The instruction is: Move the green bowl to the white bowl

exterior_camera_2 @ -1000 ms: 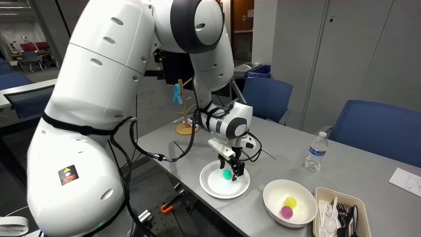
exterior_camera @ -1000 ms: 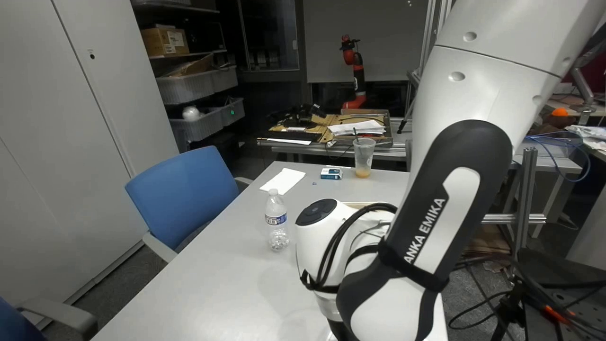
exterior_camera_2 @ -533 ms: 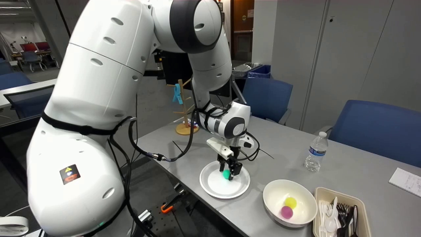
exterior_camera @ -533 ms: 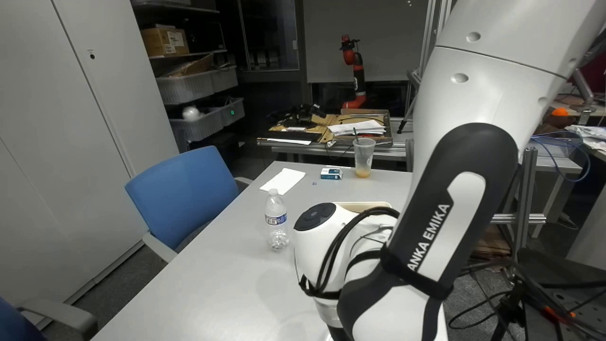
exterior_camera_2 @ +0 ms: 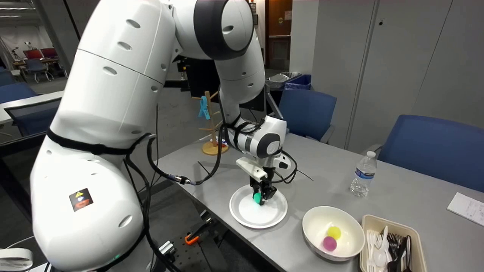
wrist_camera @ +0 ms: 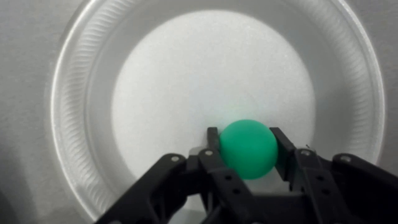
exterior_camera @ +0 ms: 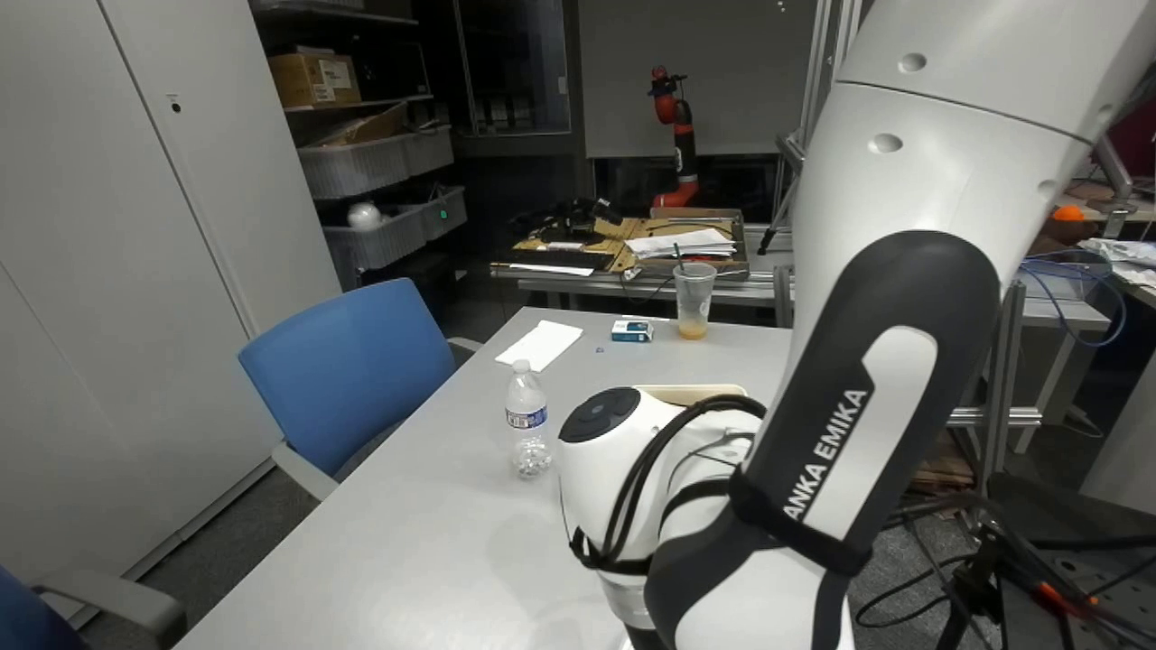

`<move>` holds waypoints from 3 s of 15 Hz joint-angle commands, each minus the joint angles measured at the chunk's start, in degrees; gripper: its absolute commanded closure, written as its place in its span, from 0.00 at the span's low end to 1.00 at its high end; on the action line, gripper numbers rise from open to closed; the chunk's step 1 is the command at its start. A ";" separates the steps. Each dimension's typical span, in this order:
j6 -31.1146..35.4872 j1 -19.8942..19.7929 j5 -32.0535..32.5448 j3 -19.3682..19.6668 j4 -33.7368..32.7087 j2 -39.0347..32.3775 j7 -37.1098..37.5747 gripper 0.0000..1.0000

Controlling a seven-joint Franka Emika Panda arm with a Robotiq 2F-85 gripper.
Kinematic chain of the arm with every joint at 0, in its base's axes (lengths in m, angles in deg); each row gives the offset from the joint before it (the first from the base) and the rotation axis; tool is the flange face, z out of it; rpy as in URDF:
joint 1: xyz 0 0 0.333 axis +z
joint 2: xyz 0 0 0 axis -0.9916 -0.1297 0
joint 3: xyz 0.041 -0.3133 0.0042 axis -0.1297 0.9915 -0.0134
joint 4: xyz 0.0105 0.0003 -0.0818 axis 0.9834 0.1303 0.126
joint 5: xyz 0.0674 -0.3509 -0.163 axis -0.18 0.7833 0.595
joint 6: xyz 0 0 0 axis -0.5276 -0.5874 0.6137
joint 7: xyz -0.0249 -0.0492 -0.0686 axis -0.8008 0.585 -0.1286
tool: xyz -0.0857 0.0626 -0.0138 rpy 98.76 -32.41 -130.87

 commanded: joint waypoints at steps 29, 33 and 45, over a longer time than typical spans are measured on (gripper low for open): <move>-3.14 -8.58 4.19 7.85 13.93 27.75 4.06 0.82; 0.04 -11.60 6.31 11.90 10.20 25.39 7.51 0.82; 10.04 -8.89 5.84 19.24 0.40 9.68 18.21 0.82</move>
